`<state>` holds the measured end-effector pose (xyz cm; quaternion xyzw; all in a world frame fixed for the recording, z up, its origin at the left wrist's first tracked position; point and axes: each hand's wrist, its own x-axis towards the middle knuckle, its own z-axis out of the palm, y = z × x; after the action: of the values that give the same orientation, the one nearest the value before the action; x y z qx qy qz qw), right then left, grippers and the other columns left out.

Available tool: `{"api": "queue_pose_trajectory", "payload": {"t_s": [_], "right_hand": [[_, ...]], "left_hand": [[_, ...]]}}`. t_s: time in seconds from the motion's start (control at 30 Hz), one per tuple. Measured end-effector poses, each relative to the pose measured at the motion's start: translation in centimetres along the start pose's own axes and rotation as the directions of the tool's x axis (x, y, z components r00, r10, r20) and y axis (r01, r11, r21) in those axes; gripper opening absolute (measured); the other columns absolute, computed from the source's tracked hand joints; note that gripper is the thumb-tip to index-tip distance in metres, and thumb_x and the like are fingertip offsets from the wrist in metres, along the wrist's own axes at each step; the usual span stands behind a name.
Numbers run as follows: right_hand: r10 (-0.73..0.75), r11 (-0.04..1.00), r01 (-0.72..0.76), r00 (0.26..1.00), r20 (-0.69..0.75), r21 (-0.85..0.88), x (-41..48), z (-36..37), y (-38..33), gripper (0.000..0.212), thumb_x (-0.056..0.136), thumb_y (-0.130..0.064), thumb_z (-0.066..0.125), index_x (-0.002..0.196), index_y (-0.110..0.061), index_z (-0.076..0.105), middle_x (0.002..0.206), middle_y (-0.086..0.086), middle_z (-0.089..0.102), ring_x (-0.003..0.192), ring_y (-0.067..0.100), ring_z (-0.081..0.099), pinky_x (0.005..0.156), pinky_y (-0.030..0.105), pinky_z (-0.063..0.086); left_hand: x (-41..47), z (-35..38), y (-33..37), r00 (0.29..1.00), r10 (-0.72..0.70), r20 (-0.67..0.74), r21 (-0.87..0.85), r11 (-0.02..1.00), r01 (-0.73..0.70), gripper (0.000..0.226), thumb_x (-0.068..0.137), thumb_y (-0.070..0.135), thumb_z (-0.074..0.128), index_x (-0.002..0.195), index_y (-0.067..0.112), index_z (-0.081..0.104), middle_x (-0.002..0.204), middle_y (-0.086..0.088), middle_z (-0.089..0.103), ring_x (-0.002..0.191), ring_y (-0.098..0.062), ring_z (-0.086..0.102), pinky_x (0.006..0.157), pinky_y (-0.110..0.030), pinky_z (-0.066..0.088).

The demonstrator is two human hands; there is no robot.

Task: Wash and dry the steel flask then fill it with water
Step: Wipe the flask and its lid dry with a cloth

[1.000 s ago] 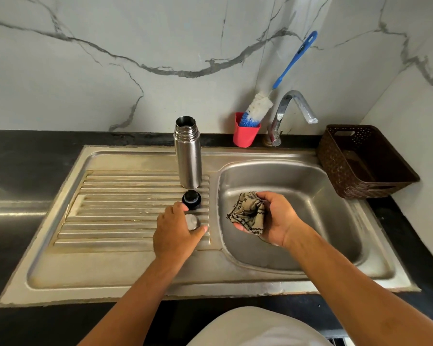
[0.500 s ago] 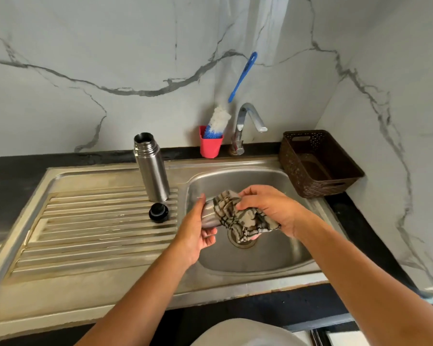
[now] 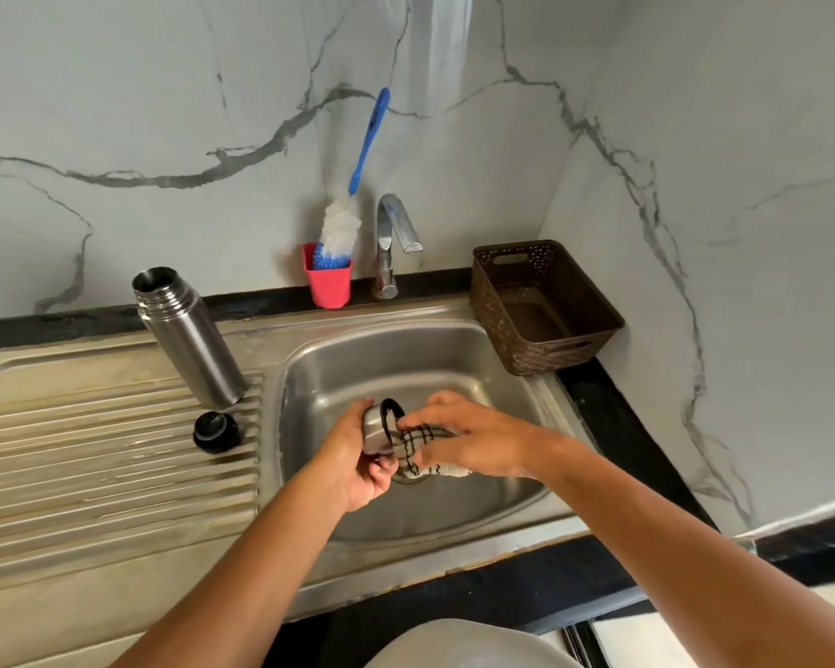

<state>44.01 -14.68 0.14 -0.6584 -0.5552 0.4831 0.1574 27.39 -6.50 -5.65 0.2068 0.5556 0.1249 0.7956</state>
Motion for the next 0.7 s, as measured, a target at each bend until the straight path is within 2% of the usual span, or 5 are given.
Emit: {"api": "queue_pose_trajectory", "payload": {"t_s": [0.27,0.43,0.53,0.63,0.7], "right_hand": [[-0.063,0.966,0.114,0.974,-0.216,0.233,0.5,-0.7,3.3,0.038,0.095,-0.006,0.066,0.129,-0.023,0.062,0.122,0.008,0.063,0.086,0.015,0.064,0.060,0.027,0.055],[-0.599,0.724,0.431,0.779,-0.183,-0.538,1.2,-2.6,2.6,0.034,0.082,-0.012,0.080,0.110,-0.025,0.066,0.106,-0.011,0.067,0.094,0.011,0.062,0.084,0.033,0.053],[-0.660,0.620,0.446,0.741,-0.121,-0.646,2.1,-2.5,3.5,0.032,0.082,-0.009,0.080,0.107,-0.024,0.066,0.113,-0.007,0.058,0.091,0.015,0.060,0.079,0.030,0.051],[-0.297,0.954,0.289,0.868,-0.398,-0.083,2.5,-2.1,3.9,0.024,0.084,-0.015,0.083,0.103,-0.019,0.070,0.095,-0.001,0.069,0.078,0.010,0.065,0.065,0.028,0.053],[0.172,0.817,0.006,0.952,-0.254,0.576,2.3,-1.9,3.6,0.024,0.091,-0.024,0.080,0.108,-0.012,0.069,0.088,0.007,0.073,0.067,0.014,0.069,0.047,0.025,0.050]], "left_hand": [[1.6,2.2,-1.0,1.000,0.010,0.029,0.090,0.996,-0.012,0.047,0.098,0.056,0.054,0.081,0.014,0.064,0.062,-0.007,0.058,0.040,-0.013,0.042,0.033,-0.014,0.024],[1.8,3.2,-0.9,0.998,-0.043,0.054,0.146,0.989,0.035,0.047,0.101,0.052,0.045,0.086,0.013,0.066,0.071,-0.007,0.063,0.043,-0.012,0.044,0.034,-0.014,0.024],[1.7,3.7,-0.4,1.000,0.005,0.015,0.161,0.987,-0.007,0.044,0.102,0.051,0.044,0.089,0.014,0.064,0.068,-0.007,0.063,0.040,-0.012,0.043,0.033,-0.014,0.023],[1.8,4.4,-0.3,0.971,0.225,-0.084,0.245,0.949,-0.199,0.040,0.104,0.053,0.047,0.095,0.017,0.062,0.064,-0.005,0.061,0.041,-0.013,0.045,0.034,-0.016,0.025],[1.7,4.8,-0.1,0.902,0.423,-0.082,0.306,0.872,-0.381,0.039,0.103,0.054,0.051,0.096,0.018,0.064,0.071,-0.005,0.062,0.049,-0.014,0.051,0.037,-0.019,0.033]]}}
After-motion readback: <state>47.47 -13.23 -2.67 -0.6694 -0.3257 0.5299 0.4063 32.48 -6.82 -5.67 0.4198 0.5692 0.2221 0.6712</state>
